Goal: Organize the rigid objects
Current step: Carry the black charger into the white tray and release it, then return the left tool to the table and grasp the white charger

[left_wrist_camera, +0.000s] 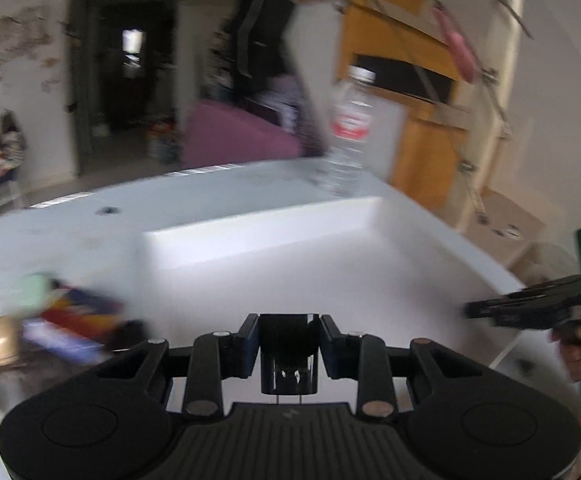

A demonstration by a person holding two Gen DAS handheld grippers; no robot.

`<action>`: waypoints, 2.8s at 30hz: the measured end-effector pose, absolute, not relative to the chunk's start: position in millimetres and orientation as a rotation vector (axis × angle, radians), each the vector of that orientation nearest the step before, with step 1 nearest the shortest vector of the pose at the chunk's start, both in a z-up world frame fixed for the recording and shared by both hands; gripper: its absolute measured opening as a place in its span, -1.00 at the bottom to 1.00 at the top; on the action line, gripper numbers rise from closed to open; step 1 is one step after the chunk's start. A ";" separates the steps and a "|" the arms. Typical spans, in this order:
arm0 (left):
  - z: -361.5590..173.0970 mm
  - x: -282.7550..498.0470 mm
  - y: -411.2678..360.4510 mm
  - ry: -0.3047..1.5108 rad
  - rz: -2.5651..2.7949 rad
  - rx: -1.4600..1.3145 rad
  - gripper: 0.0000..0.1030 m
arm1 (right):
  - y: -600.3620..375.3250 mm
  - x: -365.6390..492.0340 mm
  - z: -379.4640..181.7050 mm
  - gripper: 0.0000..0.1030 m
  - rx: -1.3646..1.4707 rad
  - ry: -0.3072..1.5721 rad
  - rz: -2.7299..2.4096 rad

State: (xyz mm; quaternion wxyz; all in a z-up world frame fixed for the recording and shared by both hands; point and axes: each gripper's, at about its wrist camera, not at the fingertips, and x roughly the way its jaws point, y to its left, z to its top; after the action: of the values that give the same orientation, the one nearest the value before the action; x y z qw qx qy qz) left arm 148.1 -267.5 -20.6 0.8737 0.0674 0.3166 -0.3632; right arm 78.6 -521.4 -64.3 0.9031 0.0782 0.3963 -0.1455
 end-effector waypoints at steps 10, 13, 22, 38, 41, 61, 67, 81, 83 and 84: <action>-53.7 142.7 -367.9 0.802 -0.942 0.108 -0.36 | -521.9 78.5 -64.6 -0.87 0.175 0.824 -0.299; -56.0 145.2 -380.2 0.805 -0.964 0.084 -0.36 | -521.9 78.1 -64.8 -0.88 0.181 0.822 -0.299; -57.7 145.8 -389.7 0.813 -0.992 0.053 -0.11 | -524.6 77.9 -64.8 -0.89 0.193 0.821 -0.291; -42.5 130.3 -362.5 0.773 -0.914 0.167 0.23 | -524.2 76.6 -64.9 -0.89 0.196 0.820 -0.287; -33.8 124.8 -350.9 0.750 -0.909 0.168 0.36 | -524.0 77.1 -64.7 -0.89 0.195 0.823 -0.288; -12.4 114.6 -232.0 0.635 -0.680 0.146 1.00 | -524.4 76.7 -65.3 -0.89 0.185 0.819 -0.281; -20.2 129.5 -182.8 0.638 -0.547 0.133 1.00 | -524.5 76.7 -65.6 -0.90 0.185 0.818 -0.279; -37.8 175.5 -71.9 0.674 -0.173 0.079 1.00 | -524.3 75.6 -65.9 -0.90 0.181 0.814 -0.273; -42.6 181.9 -61.6 0.679 -0.128 0.069 1.00 | -524.2 75.7 -65.9 -0.90 0.179 0.813 -0.273; -45.1 184.3 -58.9 0.678 -0.108 0.066 1.00 | -524.1 75.8 -65.8 -0.90 0.178 0.813 -0.273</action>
State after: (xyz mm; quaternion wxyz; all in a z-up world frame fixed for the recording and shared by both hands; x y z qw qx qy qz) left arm 184.3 -58.9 -45.1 0.9410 0.0325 0.3325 -0.0531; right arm 75.8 -524.1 -65.8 0.9056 0.0863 0.3937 -0.1323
